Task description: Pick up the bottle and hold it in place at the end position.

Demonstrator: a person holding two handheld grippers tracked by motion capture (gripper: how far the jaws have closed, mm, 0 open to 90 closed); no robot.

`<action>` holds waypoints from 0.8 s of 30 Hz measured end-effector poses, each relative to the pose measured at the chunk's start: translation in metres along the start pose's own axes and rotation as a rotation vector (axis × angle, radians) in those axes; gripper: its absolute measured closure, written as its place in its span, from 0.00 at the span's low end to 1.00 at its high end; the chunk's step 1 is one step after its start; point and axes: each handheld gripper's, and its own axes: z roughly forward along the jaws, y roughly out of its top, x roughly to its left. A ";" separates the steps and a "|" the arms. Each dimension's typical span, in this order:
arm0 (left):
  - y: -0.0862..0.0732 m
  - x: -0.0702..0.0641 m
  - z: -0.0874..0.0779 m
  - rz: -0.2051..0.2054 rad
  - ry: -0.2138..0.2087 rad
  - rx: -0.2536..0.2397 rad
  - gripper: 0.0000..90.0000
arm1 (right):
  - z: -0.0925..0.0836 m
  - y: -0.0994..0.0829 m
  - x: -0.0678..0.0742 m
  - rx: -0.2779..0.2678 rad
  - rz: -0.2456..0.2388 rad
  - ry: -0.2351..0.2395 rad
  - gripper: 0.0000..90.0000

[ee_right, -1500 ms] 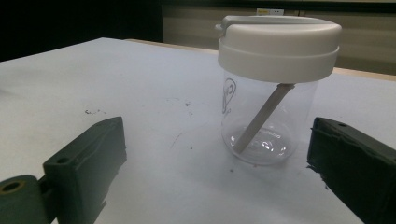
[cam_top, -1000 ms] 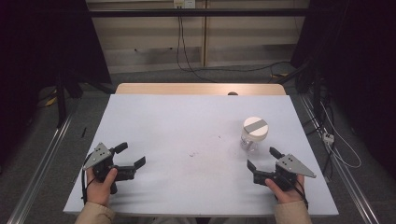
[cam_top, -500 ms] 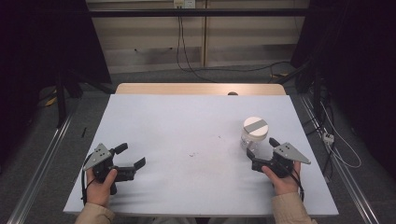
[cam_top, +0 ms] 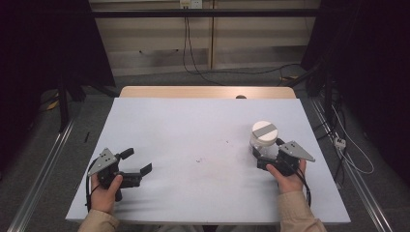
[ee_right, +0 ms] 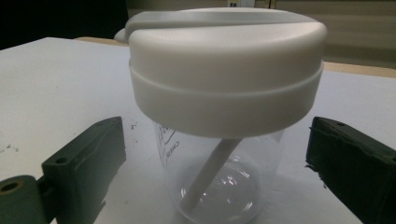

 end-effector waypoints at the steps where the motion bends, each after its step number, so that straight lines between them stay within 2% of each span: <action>1: 0.000 0.000 0.000 0.000 0.000 0.000 0.03 | 0.001 0.000 0.000 0.000 -0.002 -0.001 0.05; 24: 0.000 0.000 0.000 0.004 -0.005 -0.004 0.03 | 0.020 0.005 -0.001 0.007 0.029 -0.021 0.09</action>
